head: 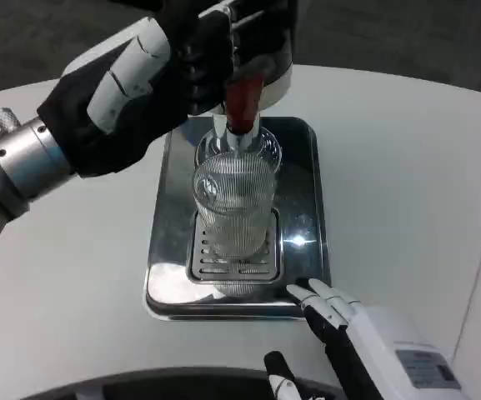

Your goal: Grasp the cup under the faucet to collect the drink, then remove the cup.

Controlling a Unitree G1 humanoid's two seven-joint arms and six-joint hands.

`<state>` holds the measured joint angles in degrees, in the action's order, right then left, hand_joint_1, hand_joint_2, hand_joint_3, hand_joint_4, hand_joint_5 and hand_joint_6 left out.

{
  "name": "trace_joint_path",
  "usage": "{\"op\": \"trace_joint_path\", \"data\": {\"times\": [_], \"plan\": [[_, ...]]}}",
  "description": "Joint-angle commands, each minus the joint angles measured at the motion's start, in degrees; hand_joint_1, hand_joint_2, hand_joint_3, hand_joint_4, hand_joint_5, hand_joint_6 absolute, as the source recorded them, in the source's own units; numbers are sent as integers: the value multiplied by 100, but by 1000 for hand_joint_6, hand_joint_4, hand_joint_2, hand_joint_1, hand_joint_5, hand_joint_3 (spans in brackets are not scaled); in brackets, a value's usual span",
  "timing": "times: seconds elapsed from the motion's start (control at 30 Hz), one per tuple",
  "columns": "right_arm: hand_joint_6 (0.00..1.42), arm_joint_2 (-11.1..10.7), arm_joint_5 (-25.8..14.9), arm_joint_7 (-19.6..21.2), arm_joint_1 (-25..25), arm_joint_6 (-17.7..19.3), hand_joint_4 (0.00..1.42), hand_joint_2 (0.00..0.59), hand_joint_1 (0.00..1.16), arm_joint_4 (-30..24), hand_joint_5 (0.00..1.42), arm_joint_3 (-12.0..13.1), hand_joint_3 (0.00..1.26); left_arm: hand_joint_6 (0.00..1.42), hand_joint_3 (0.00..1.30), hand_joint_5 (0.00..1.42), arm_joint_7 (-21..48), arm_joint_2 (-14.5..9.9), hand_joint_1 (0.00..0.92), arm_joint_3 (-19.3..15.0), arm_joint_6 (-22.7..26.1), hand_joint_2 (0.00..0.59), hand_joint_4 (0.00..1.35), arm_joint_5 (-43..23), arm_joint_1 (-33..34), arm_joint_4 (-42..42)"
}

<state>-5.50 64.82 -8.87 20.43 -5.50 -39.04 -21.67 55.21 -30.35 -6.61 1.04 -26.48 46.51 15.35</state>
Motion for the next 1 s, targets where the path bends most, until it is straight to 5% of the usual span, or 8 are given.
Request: {"op": "trace_joint_path", "data": {"times": [0.03,0.87,1.0], "plan": [[198,35,22,20,82,-35,107,467,330,-109,132,-3,197,0,0,0,149,29,0,65,-170,129,0,120,5,-33],[215,144,-70,59,93,-66,106,453,271,2,133,-82,187,0,0,0,82,-595,0,531,-3301,113,0,2002,-118,-181],[122,211,-99,66,97,-118,68,422,247,-14,88,-92,131,0,0,0,-120,-677,0,607,-3643,111,0,2246,-184,-227]]}}
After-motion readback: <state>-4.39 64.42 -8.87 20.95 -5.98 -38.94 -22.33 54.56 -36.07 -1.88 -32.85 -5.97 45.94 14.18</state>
